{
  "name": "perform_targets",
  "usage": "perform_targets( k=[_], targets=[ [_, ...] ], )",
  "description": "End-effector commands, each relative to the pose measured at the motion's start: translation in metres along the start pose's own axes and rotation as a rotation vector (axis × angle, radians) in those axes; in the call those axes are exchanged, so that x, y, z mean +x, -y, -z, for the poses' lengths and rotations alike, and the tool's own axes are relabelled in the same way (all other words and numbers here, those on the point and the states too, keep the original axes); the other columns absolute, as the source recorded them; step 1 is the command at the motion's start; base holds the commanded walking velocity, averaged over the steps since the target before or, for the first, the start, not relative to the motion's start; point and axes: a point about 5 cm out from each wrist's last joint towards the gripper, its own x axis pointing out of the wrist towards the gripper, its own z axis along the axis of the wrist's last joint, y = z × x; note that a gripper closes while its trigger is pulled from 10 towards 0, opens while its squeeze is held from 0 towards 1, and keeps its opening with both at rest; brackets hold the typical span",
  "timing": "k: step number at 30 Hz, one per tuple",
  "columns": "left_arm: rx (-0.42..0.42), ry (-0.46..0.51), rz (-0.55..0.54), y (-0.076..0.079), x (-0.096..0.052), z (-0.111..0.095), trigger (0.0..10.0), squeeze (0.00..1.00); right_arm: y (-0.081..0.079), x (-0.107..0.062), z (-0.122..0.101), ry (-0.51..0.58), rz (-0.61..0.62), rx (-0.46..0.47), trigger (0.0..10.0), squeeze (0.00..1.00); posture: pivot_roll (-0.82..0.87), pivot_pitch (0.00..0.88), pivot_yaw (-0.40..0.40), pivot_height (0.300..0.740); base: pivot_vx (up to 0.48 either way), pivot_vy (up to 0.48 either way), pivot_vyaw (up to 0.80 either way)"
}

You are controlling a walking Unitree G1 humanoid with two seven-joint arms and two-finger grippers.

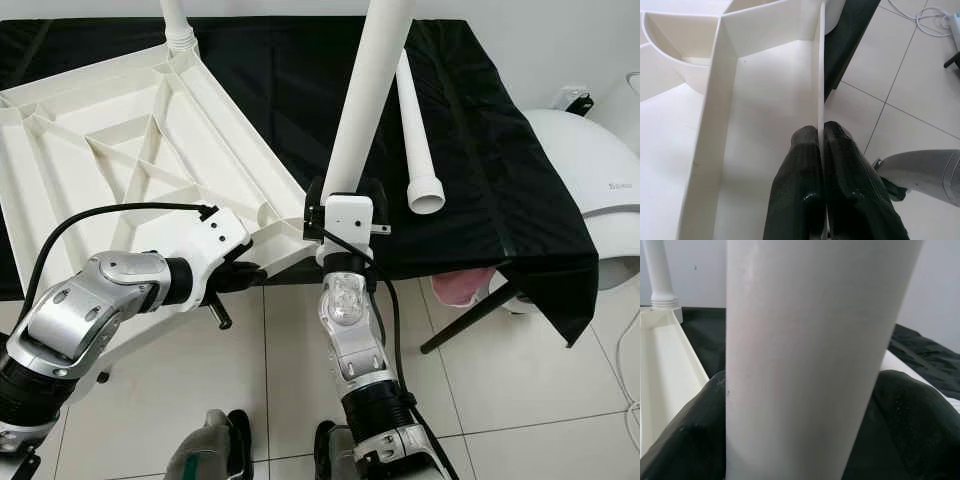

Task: Building children table

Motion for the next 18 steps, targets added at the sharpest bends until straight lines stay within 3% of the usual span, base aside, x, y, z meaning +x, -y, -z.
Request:
perform_targets(
  k=[1, 8, 17, 18],
  targets=[
    [0.002, 0.016, -0.047, -0.008, -0.009, -0.004, 10.0, 0.00, 0.013, -0.001, 0.016, -0.097, 0.050, 0.002, 10.0, 0.00, -0.01, 0.212, -0.042, 0.740, 0.000, 0.000, 0.00],
    [0.005, 0.016, -0.041, -0.007, -0.008, -0.004, 10.0, 0.00, 0.024, 0.013, 0.014, -0.097, -0.098, -0.042, 10.0, 0.00, -0.02, 0.214, -0.043, 0.740, 0.000, 0.000, 0.00],
    [0.006, 0.014, -0.044, -0.007, -0.008, -0.003, 10.0, 0.00, 0.039, 0.024, 0.013, -0.120, -0.220, -0.008, 10.0, 0.00, -0.02, 0.210, -0.044, 0.740, 0.000, 0.000, 0.00],
    [0.005, 0.017, -0.046, -0.007, -0.007, -0.003, 10.0, 0.00, 0.038, 0.023, 0.011, -0.100, -0.295, -0.001, 10.0, 0.00, -0.02, 0.205, -0.048, 0.740, 0.000, 0.000, 0.00]
  ],
)
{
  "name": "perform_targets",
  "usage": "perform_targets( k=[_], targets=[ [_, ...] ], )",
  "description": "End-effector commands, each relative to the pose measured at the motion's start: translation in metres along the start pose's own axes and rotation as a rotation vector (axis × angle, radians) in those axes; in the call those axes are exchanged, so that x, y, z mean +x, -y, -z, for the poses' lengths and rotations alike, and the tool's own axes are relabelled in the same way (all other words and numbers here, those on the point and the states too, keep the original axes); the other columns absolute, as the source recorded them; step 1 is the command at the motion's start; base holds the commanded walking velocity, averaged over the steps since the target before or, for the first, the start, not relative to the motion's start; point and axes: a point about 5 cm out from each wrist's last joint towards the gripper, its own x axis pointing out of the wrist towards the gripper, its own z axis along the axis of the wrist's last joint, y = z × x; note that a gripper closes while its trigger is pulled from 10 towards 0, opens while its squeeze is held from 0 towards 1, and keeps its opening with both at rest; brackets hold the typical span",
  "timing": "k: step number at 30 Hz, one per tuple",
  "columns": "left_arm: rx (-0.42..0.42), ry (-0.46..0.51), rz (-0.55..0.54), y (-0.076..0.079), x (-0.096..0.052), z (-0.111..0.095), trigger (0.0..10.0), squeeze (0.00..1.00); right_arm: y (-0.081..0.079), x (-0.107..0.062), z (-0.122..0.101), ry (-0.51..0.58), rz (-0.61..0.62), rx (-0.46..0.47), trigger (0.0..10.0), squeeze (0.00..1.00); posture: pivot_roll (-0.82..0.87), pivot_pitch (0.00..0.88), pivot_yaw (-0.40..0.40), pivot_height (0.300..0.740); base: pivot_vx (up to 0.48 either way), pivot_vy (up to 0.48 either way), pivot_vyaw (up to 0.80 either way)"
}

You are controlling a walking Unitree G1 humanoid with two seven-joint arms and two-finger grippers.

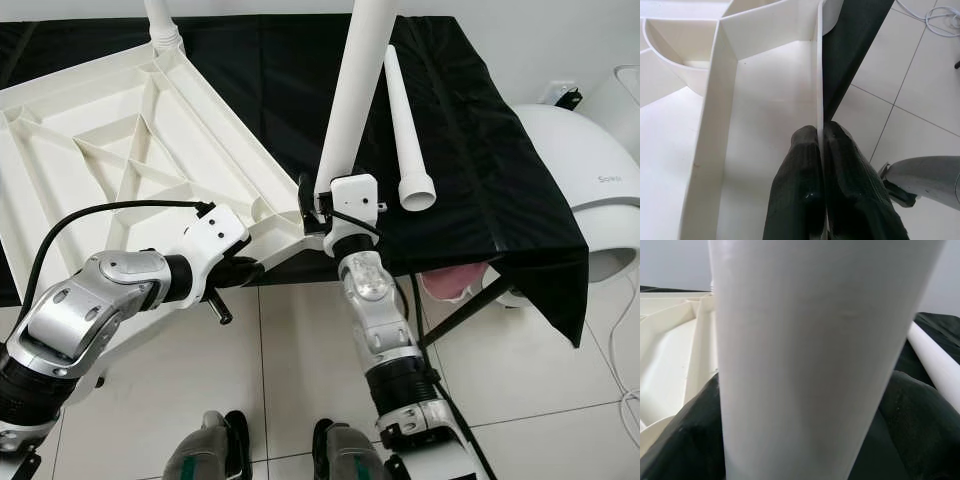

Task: Building children table

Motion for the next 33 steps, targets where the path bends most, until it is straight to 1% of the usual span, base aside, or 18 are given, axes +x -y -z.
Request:
perform_targets(
  k=[1, 3, 4, 6, 7, 11, 12, 15, 16, 17, 21, 24, 33],
  targets=[
    [0.003, 0.012, -0.030, -0.006, -0.007, -0.003, 10.0, 0.00, 0.023, -0.008, 0.014, -0.063, 0.021, -0.001, 10.0, 0.00, -0.02, 0.205, -0.048, 0.740, 0.000, 0.000, 0.00],
    [0.003, 0.013, -0.031, -0.006, -0.007, -0.003, 10.0, 0.00, 0.023, -0.009, 0.013, -0.062, -0.026, 0.023, 10.0, 0.00, -0.02, 0.205, -0.048, 0.740, 0.000, 0.000, 0.00],
    [0.003, 0.013, -0.031, -0.006, -0.007, -0.003, 10.0, 0.00, 0.023, -0.009, 0.013, -0.062, -0.026, 0.023, 10.0, 0.00, -0.02, 0.205, -0.048, 0.740, 0.000, 0.000, 0.00],
    [0.002, 0.013, -0.032, -0.006, -0.007, -0.002, 10.0, 0.00, 0.025, -0.009, 0.010, -0.044, -0.084, 0.027, 10.0, 0.00, -0.02, 0.198, -0.048, 0.740, 0.000, 0.000, 0.00],
    [0.002, 0.013, -0.032, -0.006, -0.007, -0.002, 10.0, 0.00, 0.025, -0.009, 0.010, -0.044, -0.084, 0.027, 10.0, 0.00, -0.02, 0.198, -0.048, 0.740, 0.000, 0.000, 0.00],
    [0.004, 0.010, -0.030, -0.006, -0.007, -0.002, 10.0, 0.00, 0.030, -0.008, 0.003, -0.017, -0.201, 0.103, 10.0, 0.00, -0.02, 0.198, -0.048, 0.740, 0.000, 0.000, 0.00],
    [0.005, 0.010, -0.030, -0.006, -0.007, -0.002, 10.0, 0.00, 0.032, -0.008, 0.002, -0.012, -0.229, 0.102, 10.0, 0.00, -0.02, 0.194, -0.046, 0.740, 0.000, 0.000, 0.00],
    [0.006, 0.009, -0.030, -0.006, -0.007, -0.002, 10.0, 0.00, 0.033, -0.008, 0.002, -0.010, -0.255, 0.110, 10.0, 0.00, -0.03, 0.193, -0.044, 0.740, 0.000, 0.000, 0.00],
    [0.007, 0.008, -0.030, -0.006, -0.007, -0.001, 10.0, 0.00, 0.034, -0.009, 0.001, -0.008, -0.284, 0.107, 10.0, 0.00, -0.03, 0.193, -0.044, 0.740, 0.000, 0.000, 0.00],
    [0.008, 0.008, -0.031, -0.006, -0.007, -0.001, 10.0, 0.00, 0.038, -0.009, -0.001, -0.012, -0.338, 0.119, 10.0, 0.00, -0.03, 0.191, -0.044, 0.740, 0.000, 0.000, 0.00],
    [0.009, 0.008, -0.031, -0.007, -0.007, -0.002, 10.0, 0.00, 0.040, -0.008, -0.003, -0.018, -0.381, 0.124, 10.0, 0.00, -0.03, 0.191, -0.045, 0.740, 0.000, 0.000, 0.00],
    [0.008, 0.011, -0.032, -0.007, -0.006, -0.002, 10.0, 0.00, 0.042, -0.006, -0.005, -0.020, -0.432, 0.109, 10.0, 0.00, -0.03, 0.191, -0.045, 0.740, 0.000, 0.000, 0.00],
    [0.005, 0.012, -0.033, -0.006, -0.006, -0.002, 10.0, 0.00, 0.041, -0.004, -0.006, -0.018, -0.467, 0.134, 10.0, 0.00, -0.02, 0.192, -0.051, 0.740, 0.000, 0.000, 0.00]
  ],
)
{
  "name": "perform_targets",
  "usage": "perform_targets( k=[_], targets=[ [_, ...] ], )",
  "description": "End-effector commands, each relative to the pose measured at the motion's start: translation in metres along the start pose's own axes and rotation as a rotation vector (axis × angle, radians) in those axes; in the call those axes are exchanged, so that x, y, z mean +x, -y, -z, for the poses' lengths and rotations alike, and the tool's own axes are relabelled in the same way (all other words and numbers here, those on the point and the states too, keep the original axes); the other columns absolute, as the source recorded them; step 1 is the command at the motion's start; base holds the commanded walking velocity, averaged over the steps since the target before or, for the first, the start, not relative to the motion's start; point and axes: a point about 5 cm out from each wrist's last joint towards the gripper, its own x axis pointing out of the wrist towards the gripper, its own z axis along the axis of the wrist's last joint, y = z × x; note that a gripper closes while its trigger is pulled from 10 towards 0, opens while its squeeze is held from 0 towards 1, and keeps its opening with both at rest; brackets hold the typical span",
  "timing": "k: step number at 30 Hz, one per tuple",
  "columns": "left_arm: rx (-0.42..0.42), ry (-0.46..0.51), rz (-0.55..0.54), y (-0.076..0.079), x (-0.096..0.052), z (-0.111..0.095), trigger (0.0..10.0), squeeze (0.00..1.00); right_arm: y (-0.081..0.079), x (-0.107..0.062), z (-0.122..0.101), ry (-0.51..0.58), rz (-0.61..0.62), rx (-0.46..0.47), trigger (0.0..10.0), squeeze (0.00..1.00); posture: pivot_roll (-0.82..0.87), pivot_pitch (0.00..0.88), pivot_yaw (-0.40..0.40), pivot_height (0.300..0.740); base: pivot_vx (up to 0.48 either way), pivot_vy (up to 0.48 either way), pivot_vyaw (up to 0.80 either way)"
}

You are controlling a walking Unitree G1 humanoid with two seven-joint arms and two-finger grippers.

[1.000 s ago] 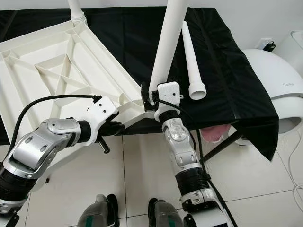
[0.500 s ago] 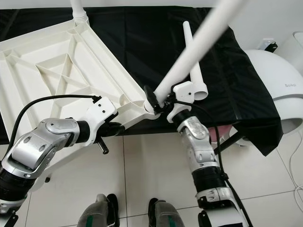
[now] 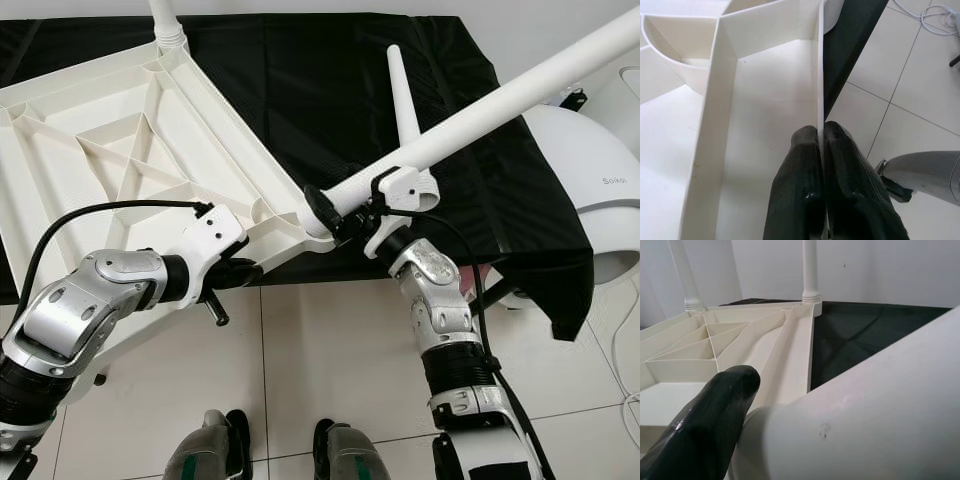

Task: Building children table

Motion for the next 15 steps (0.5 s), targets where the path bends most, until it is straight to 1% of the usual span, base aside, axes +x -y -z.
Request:
perform_targets(
  k=[1, 4, 5, 7, 8, 15],
  targets=[
    [0.000, 0.017, -0.022, -0.0039, -0.0042, -0.0027, 10.0, 0.00, 0.0008, -0.0006, 0.0008, -0.004, -0.007, 0.011, 10.0, 0.00, -0.02, 0.192, -0.051, 0.740, 0.000, 0.000, 0.00],
    [-0.001, 0.015, -0.025, -0.0041, -0.0048, -0.0023, 10.0, 0.00, 0.0006, 0.0003, 0.0007, -0.001, -0.014, 0.009, 10.0, 0.00, -0.02, 0.192, -0.051, 0.740, 0.000, 0.000, 0.00],
    [-0.001, 0.014, -0.025, -0.0042, -0.0051, -0.0021, 10.0, 0.00, 0.0009, 0.0003, 0.0006, 0.003, -0.016, 0.017, 0.5, 0.00, -0.02, 0.192, -0.051, 0.740, 0.000, 0.000, 0.00],
    [-0.001, 0.014, -0.025, -0.0042, -0.0051, -0.0021, 10.0, 0.00, 0.0009, 0.0003, 0.0006, 0.003, -0.016, 0.017, 0.5, 0.00, -0.02, 0.192, -0.051, 0.740, 0.000, 0.000, 0.00],
    [-0.001, 0.013, -0.026, -0.0043, -0.0052, -0.0019, 10.0, 0.00, 0.0016, 0.0002, 0.0003, 0.007, -0.013, 0.018, 0.0, 0.00, -0.02, 0.192, -0.051, 0.740, 0.000, 0.000, 0.00],
    [-0.001, 0.015, -0.030, -0.0058, -0.0054, -0.0027, 10.0, 0.00, 0.0067, 0.0007, -0.0018, 0.019, 0.016, 0.017, 0.0, 0.00, -0.02, 0.198, -0.048, 0.740, 0.000, 0.000, 0.00]
  ],
)
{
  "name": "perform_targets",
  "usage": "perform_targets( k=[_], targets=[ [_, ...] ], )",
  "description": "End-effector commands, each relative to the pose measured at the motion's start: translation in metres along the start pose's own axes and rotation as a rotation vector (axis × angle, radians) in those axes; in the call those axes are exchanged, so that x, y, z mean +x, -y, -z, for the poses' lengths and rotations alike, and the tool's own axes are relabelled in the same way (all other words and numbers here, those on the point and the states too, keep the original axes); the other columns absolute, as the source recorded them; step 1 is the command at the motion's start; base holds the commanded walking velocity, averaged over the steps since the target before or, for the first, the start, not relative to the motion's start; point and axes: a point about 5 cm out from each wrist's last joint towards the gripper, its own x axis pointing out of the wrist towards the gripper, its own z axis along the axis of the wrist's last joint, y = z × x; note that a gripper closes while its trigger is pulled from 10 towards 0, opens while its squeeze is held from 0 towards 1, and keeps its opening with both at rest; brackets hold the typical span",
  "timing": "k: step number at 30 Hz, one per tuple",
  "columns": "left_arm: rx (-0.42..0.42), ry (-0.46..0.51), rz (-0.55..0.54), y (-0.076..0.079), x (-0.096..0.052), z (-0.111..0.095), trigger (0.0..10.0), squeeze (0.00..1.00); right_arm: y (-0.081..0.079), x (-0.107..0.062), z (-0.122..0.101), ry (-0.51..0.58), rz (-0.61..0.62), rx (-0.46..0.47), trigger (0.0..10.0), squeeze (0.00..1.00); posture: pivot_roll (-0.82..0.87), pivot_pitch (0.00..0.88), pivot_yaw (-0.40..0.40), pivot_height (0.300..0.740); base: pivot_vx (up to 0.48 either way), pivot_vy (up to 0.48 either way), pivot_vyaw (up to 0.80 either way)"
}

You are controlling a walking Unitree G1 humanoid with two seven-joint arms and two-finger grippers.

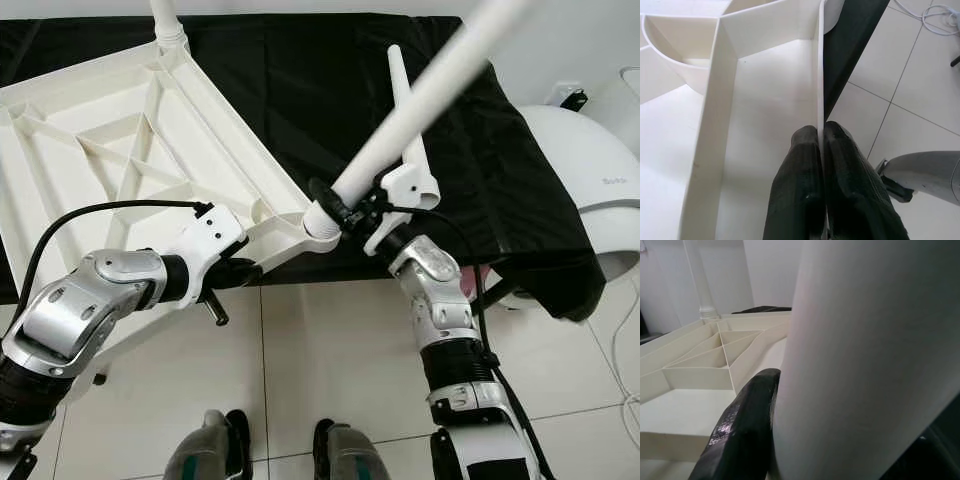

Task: Building children table

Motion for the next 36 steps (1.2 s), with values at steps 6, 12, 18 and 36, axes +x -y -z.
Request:
perform_targets(
  k=[6, 12, 18, 36],
  targets=[
    [-0.003, 0.018, -0.036, -0.007, -0.005, -0.003, 10.0, 0.00, 0.011, -0.001, -0.002, 0.011, 0.062, 0.027, 0.0, 0.00, -0.02, 0.202, -0.049, 0.740, 0.000, 0.000, 0.00],
    [-0.003, 0.017, -0.043, -0.009, -0.006, -0.003, 10.0, 0.00, 0.013, 0.004, -0.007, 0.029, 0.060, 0.024, 10.0, 0.00, -0.02, 0.205, -0.050, 0.740, 0.000, 0.000, 0.00],
    [-0.003, 0.019, -0.046, -0.009, -0.006, -0.004, 10.0, 0.00, 0.015, 0.007, -0.012, 0.051, 0.062, 0.028, 7.1, 0.00, -0.02, 0.205, -0.051, 0.740, 0.000, 0.000, 0.00],
    [-0.006, 0.031, -0.061, -0.011, -0.005, -0.004, 10.0, 0.00, 0.019, 0.014, -0.022, 0.083, 0.056, 0.013, 10.0, 0.00, -0.02, 0.196, -0.057, 0.740, 0.000, 0.000, 0.00]
  ],
)
